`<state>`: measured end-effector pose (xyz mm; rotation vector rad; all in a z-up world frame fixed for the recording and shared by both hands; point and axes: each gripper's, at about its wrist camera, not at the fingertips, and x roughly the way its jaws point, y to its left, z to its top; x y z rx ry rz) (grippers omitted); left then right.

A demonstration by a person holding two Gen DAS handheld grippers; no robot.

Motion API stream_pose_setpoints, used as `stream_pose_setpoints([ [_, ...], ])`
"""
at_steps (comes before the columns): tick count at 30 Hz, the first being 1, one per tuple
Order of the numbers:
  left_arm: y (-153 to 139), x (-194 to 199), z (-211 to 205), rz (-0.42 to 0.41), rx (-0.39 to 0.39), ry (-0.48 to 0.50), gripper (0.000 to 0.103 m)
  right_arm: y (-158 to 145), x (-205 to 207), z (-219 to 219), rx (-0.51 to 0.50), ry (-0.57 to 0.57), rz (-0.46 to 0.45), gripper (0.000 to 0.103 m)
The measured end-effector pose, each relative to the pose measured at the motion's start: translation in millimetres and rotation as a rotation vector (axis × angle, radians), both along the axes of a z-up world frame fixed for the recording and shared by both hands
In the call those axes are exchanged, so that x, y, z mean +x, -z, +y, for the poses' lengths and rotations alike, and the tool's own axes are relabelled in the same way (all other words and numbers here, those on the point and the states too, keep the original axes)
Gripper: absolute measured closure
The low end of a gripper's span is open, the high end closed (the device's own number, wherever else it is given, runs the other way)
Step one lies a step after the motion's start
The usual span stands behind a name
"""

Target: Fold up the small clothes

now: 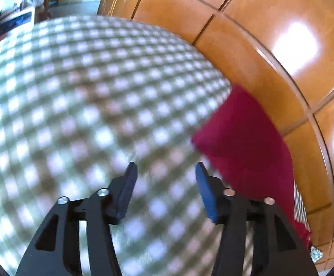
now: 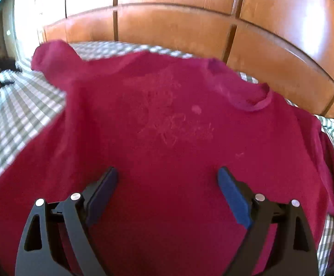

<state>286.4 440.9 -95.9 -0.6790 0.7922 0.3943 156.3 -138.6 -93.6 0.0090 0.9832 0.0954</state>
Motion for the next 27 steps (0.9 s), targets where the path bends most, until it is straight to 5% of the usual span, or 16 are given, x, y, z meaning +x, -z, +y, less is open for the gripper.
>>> stream_pose_setpoints([
  [6, 7.7, 50.7, -10.8, 0.017, 0.168, 0.187, 0.041, 5.3, -4.7, -0.3, -0.015, 0.034, 0.031, 0.006],
  [9, 17.9, 62.9, -15.0, -0.003, 0.158, 0.202, 0.043, 4.3, -4.3, -1.1, -0.02, 0.041, 0.036, 0.004],
  [11, 20.5, 65.4, -12.4, -0.02, 0.127, 0.212, 0.081, 3.5, -5.6, 0.3, -0.026, 0.043, 0.038, 0.003],
  [13, 17.7, 69.3, -17.1, -0.026, 0.112, 0.23, 0.092, 4.2, -5.2, -0.4, -0.022, 0.044, 0.04, 0.003],
  [17, 2.8, 54.3, -20.4, -0.074, 0.093, 0.249, 0.095, 5.0, -5.6, -1.9, -0.015, 0.045, 0.039, 0.003],
  [22, -44.5, -3.2, -8.7, -0.114, 0.076, 0.124, 0.096, 4.6, -5.7, -3.0, -0.011, 0.044, 0.036, 0.003],
  [26, -57.4, -31.6, -16.4, -0.008, 0.147, 0.099, 0.096, 4.3, -6.5, -3.3, -0.011, 0.043, 0.034, 0.003],
  [27, -50.9, -32.5, -23.3, 0.051, 0.218, 0.105, 0.096, 4.2, -6.6, -3.2, -0.01, 0.044, 0.034, 0.003],
])
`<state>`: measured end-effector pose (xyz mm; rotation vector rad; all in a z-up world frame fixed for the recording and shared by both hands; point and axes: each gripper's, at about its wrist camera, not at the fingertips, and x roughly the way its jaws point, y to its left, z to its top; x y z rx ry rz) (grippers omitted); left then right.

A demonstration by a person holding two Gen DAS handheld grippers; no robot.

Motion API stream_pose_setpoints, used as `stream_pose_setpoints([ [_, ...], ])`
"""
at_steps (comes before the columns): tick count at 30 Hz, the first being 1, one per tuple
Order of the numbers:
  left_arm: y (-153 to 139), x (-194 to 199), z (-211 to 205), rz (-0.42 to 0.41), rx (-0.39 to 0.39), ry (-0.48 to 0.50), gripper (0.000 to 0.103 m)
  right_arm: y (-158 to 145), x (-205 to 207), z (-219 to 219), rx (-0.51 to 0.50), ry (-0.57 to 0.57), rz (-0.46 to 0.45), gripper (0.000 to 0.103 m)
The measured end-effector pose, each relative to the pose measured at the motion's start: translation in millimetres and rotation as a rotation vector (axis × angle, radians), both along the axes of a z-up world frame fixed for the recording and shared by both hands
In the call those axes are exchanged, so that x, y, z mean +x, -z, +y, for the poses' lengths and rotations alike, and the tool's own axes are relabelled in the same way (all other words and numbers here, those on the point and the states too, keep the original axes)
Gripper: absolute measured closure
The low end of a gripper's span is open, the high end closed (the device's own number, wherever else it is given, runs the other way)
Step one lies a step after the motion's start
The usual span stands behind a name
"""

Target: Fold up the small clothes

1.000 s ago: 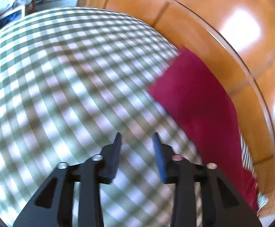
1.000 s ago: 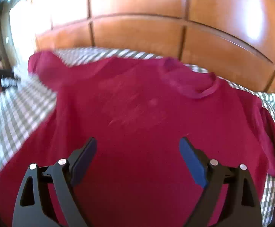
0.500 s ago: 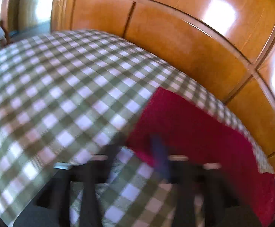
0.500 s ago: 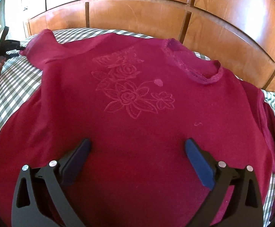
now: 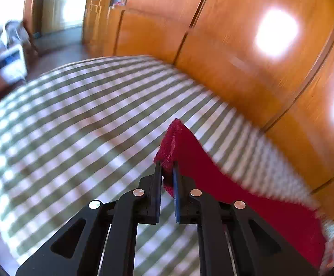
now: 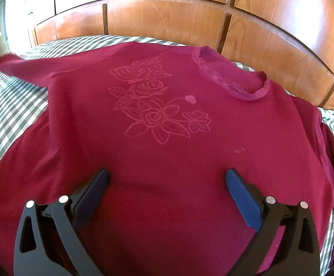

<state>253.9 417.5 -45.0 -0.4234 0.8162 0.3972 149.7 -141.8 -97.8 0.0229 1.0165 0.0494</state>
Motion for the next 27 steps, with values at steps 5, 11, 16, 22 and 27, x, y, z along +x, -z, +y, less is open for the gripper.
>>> stream_pose_setpoints([
  [5, 59.9, 14.6, -11.1, 0.206, 0.128, -0.002, 0.091, -0.1, -1.3, -1.5, 0.005, -0.001, 0.0, 0.003],
  [11, 40.1, -18.5, -24.0, 0.192, 0.196, -0.197, 0.072, -0.7, -1.9, -3.7, 0.015, -0.003, 0.001, 0.003],
  [16, 5.2, -66.3, -76.4, -0.008, 0.048, -0.068, 0.071, -7.3, -5.9, -6.8, 0.012, 0.018, -0.004, 0.003],
  [22, 0.7, -99.7, -197.6, -0.111, -0.076, 0.258, 0.061, -42.2, -63.6, -63.6, 0.093, 0.183, -0.065, 0.029],
  [27, 5.6, -122.3, -310.1, -0.13, -0.143, 0.553, 0.061, -64.4, -138.4, -139.7, -0.157, 0.379, -0.128, 0.03],
])
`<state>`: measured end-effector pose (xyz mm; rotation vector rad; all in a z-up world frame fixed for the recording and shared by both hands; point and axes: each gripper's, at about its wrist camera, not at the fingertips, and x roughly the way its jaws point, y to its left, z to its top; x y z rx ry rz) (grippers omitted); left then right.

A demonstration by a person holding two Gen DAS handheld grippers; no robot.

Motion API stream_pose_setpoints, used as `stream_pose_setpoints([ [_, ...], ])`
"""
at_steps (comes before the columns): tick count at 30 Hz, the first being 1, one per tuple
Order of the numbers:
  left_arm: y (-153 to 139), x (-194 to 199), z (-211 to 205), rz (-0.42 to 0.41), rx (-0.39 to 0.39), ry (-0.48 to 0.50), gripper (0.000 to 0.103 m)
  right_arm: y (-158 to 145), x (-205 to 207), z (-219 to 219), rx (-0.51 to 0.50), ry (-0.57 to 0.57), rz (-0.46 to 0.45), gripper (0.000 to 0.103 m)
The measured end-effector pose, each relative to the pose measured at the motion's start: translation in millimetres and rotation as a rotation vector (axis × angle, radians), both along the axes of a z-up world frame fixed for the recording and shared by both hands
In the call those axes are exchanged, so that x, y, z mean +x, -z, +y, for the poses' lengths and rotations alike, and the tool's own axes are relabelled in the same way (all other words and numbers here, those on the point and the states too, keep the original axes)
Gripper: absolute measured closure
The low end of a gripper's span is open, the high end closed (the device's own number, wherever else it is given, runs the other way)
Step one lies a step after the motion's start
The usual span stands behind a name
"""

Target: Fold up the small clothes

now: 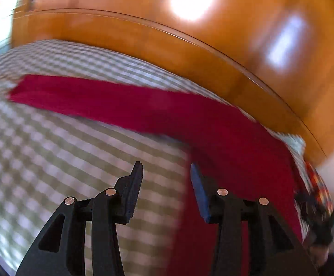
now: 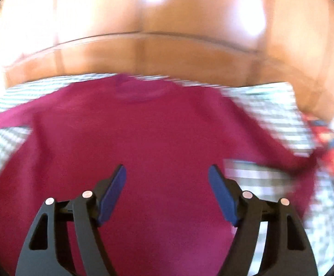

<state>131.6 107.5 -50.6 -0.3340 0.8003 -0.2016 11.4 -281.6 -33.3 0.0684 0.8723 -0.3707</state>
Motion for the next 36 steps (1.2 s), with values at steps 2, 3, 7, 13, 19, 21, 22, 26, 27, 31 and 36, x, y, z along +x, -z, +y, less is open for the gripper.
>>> stream_pose_setpoints([
  [2, 3.7, -7.8, -32.2, -0.012, 0.028, 0.087, 0.061, 1.5, -23.6, -30.0, -0.068, 0.094, 0.023, 0.028],
  [3, 6.2, -12.4, -53.6, -0.009, 0.05, 0.144, 0.061, 8.4, -37.2, -49.1, -0.086, 0.137, 0.056, 0.025],
  [7, 22.5, -19.0, -102.6, 0.025, 0.116, 0.268, 0.061, 39.6, -61.3, -87.0, -0.185, 0.224, 0.152, 0.025],
  [13, 43.6, -17.1, -133.7, 0.081, 0.168, 0.323, 0.061, 65.8, -57.0, -121.1, -0.082, 0.208, 0.23, 0.096],
  [19, 50.2, -14.9, -141.2, 0.105, 0.204, 0.32, 0.061, -26.3, -74.3, -172.7, 0.132, 0.244, -0.049, 0.097],
  [21, 53.6, -10.8, -139.3, 0.12, 0.202, 0.316, 0.061, -52.2, -80.2, -206.0, 0.203, 0.304, -0.132, 0.097],
  [22, 54.5, -9.7, -140.3, 0.121, 0.204, 0.313, 0.061, -60.2, -80.5, -224.8, 0.236, 0.34, -0.162, 0.097],
  [26, 55.9, -6.7, -143.0, 0.123, 0.221, 0.31, 0.061, -59.1, -60.4, -308.1, 0.313, 0.498, -0.178, 0.097],
  [27, 56.0, -6.4, -142.8, 0.123, 0.224, 0.309, 0.061, -53.3, -56.0, -326.5, 0.337, 0.534, -0.166, 0.097],
  [31, 56.0, -3.5, -139.9, 0.136, 0.21, 0.303, 0.061, -17.2, -43.3, -385.6, 0.361, 0.682, -0.064, 0.097],
  [36, 57.9, 0.5, -139.3, 0.152, 0.215, 0.303, 0.06, 42.6, -41.0, -416.7, 0.372, 0.818, 0.117, 0.096],
])
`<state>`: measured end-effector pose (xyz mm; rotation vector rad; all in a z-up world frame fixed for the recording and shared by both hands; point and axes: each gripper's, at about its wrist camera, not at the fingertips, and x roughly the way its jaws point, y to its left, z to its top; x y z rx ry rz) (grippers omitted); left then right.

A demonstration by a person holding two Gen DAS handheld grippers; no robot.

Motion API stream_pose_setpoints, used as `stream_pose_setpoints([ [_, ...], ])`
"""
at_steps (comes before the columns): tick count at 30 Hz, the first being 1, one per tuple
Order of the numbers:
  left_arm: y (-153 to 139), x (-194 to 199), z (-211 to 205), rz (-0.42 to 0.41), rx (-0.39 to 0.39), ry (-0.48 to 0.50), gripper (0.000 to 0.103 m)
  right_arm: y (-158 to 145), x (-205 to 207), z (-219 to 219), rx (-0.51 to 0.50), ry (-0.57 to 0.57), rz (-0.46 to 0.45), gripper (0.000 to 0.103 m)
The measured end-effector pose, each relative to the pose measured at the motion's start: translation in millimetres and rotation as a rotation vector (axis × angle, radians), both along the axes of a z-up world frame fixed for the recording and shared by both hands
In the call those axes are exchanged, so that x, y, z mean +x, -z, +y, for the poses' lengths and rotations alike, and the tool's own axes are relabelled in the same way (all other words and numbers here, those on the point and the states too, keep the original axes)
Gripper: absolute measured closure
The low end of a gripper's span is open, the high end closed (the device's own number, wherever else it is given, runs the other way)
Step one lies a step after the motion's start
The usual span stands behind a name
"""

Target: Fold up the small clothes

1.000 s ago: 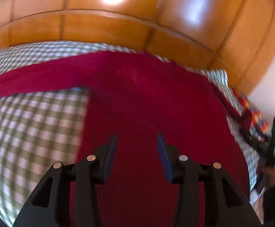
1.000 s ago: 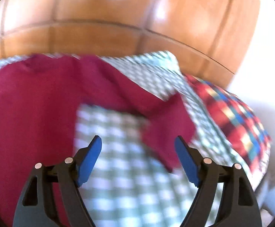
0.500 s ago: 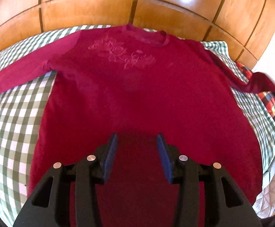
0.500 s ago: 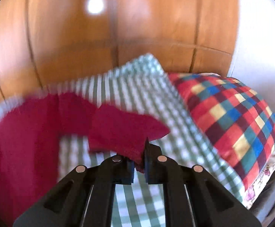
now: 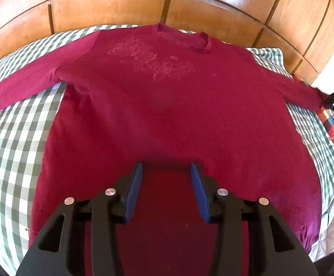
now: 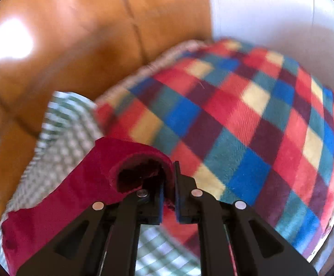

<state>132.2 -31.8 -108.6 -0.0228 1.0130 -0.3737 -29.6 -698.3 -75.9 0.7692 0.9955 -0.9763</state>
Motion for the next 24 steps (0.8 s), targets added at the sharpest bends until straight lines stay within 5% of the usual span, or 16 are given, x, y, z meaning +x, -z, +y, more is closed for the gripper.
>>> stream_pose_setpoints([
  [2, 0.9, 2.0, -0.1, 0.002, 0.002, 0.001, 0.06, 4.2, -2.6, -1.0, -0.018, 0.001, -0.004, 0.088],
  [4, 1.1, 3.6, 0.0, 0.002, 0.0, -0.004, 0.059, -2.3, -13.6, -1.7, -0.024, 0.011, -0.075, 0.057],
  [6, 1.5, 4.3, -0.3, -0.003, 0.002, -0.001, 0.059, -17.8, -32.1, 2.9, -0.06, 0.042, -0.16, 0.041],
  [11, 3.1, 5.2, 2.2, -0.009, -0.016, -0.005, 0.059, -19.8, -50.0, 38.6, 0.073, -0.059, -0.295, 0.041],
  [17, 0.0, 0.9, 3.4, -0.017, -0.023, -0.007, 0.059, 35.0, -36.9, 67.4, 0.268, -0.036, -0.354, 0.041],
  [20, -2.1, -3.7, 4.4, -0.029, -0.015, -0.005, 0.059, 49.8, -28.0, 66.8, 0.266, 0.017, -0.348, 0.05],
  [22, -2.1, -6.4, 7.3, -0.031, -0.021, -0.011, 0.059, 48.3, -22.9, 63.5, 0.231, 0.015, -0.297, 0.097],
  [24, -1.1, -9.0, 11.6, -0.026, -0.023, -0.021, 0.059, 41.8, -20.5, 60.1, 0.157, -0.001, -0.215, 0.098],
])
